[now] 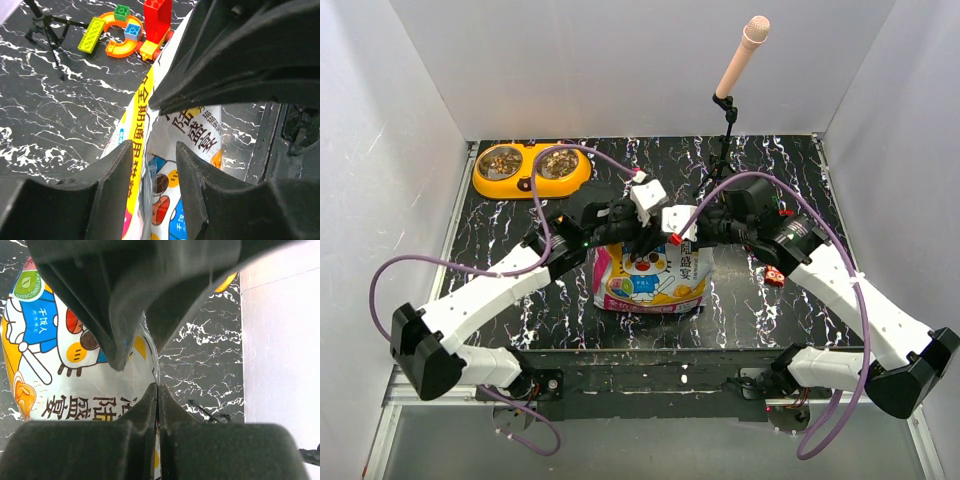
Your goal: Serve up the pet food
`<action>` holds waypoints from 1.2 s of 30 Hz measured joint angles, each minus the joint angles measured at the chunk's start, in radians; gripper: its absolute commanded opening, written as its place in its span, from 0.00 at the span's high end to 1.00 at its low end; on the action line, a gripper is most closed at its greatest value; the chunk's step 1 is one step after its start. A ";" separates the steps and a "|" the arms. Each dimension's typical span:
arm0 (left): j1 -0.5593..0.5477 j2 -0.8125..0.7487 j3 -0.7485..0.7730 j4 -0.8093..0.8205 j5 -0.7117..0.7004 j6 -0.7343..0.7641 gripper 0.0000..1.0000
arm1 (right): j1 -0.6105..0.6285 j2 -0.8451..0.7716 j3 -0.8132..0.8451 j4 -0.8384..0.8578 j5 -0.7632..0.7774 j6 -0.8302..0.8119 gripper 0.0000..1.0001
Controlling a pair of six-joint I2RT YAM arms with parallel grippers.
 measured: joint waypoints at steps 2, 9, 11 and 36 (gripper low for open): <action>0.000 -0.040 -0.014 0.001 -0.015 -0.001 0.60 | 0.002 -0.008 -0.010 0.008 0.006 0.005 0.99; 0.003 -0.156 -0.076 -0.024 -0.054 0.006 1.00 | 0.006 -0.047 -0.045 0.016 0.010 0.013 0.74; 0.008 -0.149 -0.078 -0.029 -0.055 0.017 1.00 | 0.006 -0.063 -0.072 0.031 0.018 0.013 0.69; 0.022 -0.238 -0.037 -0.151 -0.104 -0.017 0.50 | 0.092 0.041 -0.048 0.082 0.099 0.007 0.96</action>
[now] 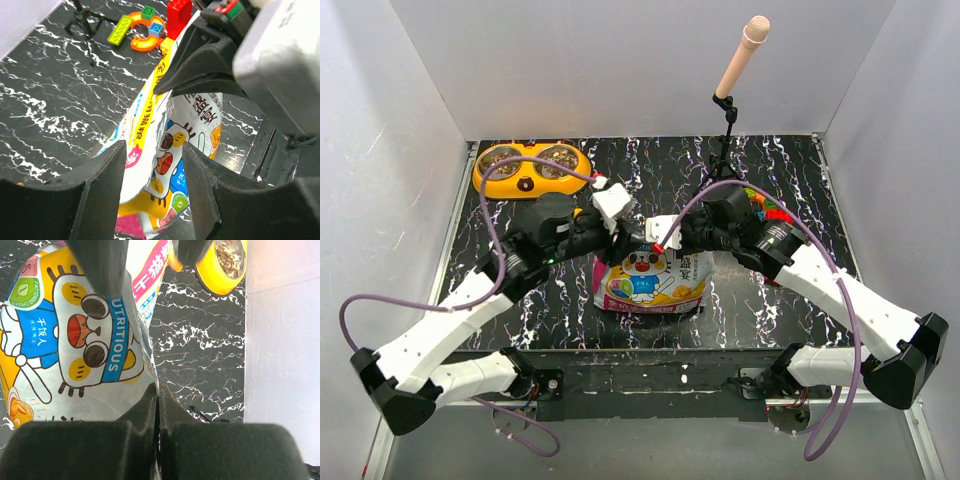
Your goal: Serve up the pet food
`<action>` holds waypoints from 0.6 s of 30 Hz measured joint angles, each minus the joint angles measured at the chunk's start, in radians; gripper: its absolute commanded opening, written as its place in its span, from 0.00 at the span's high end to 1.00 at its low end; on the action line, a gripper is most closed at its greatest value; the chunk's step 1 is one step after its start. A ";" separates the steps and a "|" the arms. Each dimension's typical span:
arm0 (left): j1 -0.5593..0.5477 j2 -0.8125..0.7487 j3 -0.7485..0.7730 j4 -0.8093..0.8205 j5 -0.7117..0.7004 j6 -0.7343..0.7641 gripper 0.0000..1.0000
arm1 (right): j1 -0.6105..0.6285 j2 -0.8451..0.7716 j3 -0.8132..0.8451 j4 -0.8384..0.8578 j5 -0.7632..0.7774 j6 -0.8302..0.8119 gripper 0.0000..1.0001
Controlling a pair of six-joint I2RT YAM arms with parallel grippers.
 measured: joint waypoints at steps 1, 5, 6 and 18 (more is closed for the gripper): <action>0.000 -0.019 0.000 -0.009 -0.005 0.000 0.50 | 0.001 -0.003 0.000 -0.002 0.000 0.000 0.78; 0.004 -0.114 0.000 -0.041 -0.035 -0.016 0.48 | 0.003 -0.035 -0.032 0.021 0.016 0.010 0.62; 0.005 -0.128 0.000 -0.048 -0.039 -0.020 0.47 | 0.000 -0.049 -0.048 0.027 0.019 0.010 0.59; 0.005 -0.206 0.000 -0.138 -0.108 -0.061 0.43 | -0.086 -0.129 -0.088 0.022 -0.006 0.006 0.59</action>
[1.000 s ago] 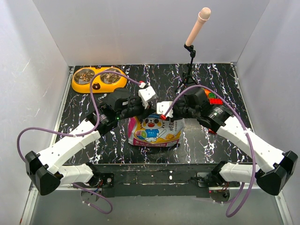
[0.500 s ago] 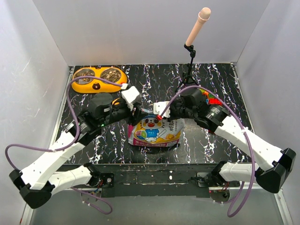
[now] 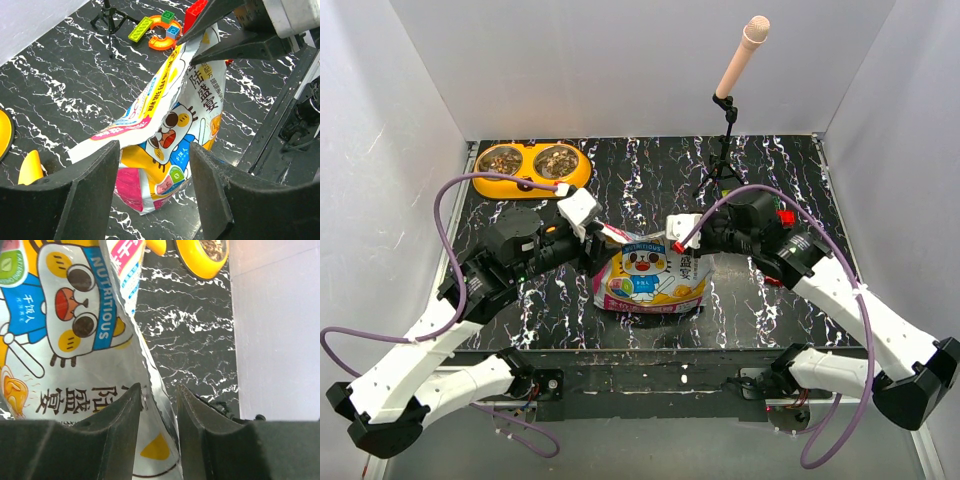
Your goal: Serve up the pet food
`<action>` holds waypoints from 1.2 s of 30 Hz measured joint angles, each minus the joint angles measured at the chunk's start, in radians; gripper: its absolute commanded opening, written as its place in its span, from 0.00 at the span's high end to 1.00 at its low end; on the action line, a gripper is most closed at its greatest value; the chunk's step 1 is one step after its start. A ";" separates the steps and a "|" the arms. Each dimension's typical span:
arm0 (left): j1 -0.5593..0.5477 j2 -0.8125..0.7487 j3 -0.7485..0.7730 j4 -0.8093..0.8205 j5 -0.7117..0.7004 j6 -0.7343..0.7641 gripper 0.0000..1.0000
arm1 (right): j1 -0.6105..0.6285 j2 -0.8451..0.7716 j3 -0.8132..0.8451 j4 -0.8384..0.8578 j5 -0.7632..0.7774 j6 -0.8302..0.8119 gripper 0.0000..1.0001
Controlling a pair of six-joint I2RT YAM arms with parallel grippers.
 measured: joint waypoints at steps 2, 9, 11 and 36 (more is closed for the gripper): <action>0.000 0.000 0.000 -0.006 -0.009 -0.013 0.43 | 0.003 0.015 0.005 -0.004 -0.022 0.000 0.58; 0.000 -0.026 0.005 -0.011 -0.065 -0.067 0.26 | 0.084 0.123 0.063 0.001 -0.054 0.002 0.82; 0.000 -0.031 0.017 -0.015 -0.082 -0.080 0.23 | 0.110 0.157 0.087 0.004 -0.051 0.002 0.99; 0.000 -0.028 0.045 -0.022 -0.108 -0.105 0.19 | -0.144 0.029 0.119 -0.140 -0.135 -0.005 0.57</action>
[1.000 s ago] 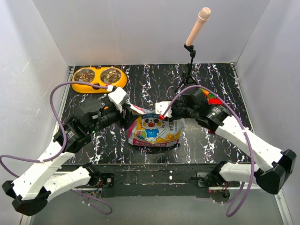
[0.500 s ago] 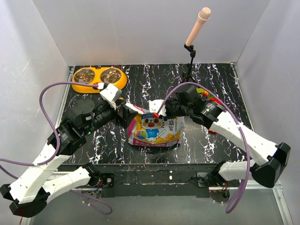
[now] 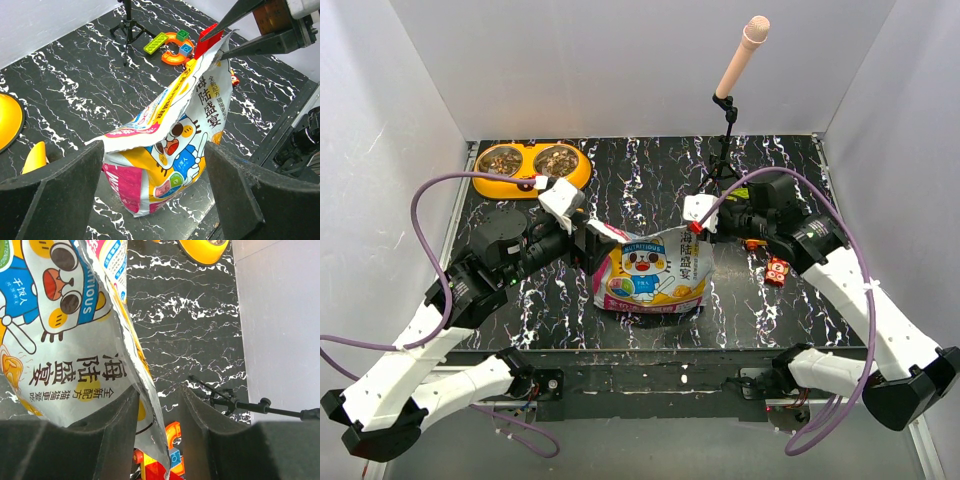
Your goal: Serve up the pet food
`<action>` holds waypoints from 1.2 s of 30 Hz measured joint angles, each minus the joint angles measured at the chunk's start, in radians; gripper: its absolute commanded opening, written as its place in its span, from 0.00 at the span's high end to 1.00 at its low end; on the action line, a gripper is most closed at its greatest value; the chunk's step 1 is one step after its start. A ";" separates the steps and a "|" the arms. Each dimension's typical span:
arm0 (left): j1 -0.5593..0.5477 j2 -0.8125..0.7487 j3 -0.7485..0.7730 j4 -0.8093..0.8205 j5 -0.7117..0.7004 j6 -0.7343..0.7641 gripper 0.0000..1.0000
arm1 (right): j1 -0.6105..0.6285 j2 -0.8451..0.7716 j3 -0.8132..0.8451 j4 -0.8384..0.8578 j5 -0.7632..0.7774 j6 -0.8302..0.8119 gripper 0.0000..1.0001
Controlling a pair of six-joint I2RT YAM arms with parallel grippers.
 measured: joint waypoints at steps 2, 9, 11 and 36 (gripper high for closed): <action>0.000 0.000 0.000 0.000 0.004 0.000 0.19 | -0.007 0.004 0.000 -0.017 -0.010 -0.013 0.60; 0.000 0.000 0.006 -0.007 0.010 0.003 0.19 | -0.011 0.044 0.010 -0.042 -0.042 -0.039 0.99; 0.000 0.000 0.006 -0.007 0.011 0.003 0.19 | -0.015 0.059 0.026 -0.052 -0.044 -0.041 0.99; 0.000 0.185 0.393 0.005 -0.227 -0.057 0.02 | 0.047 -0.201 0.142 0.010 0.310 0.558 0.05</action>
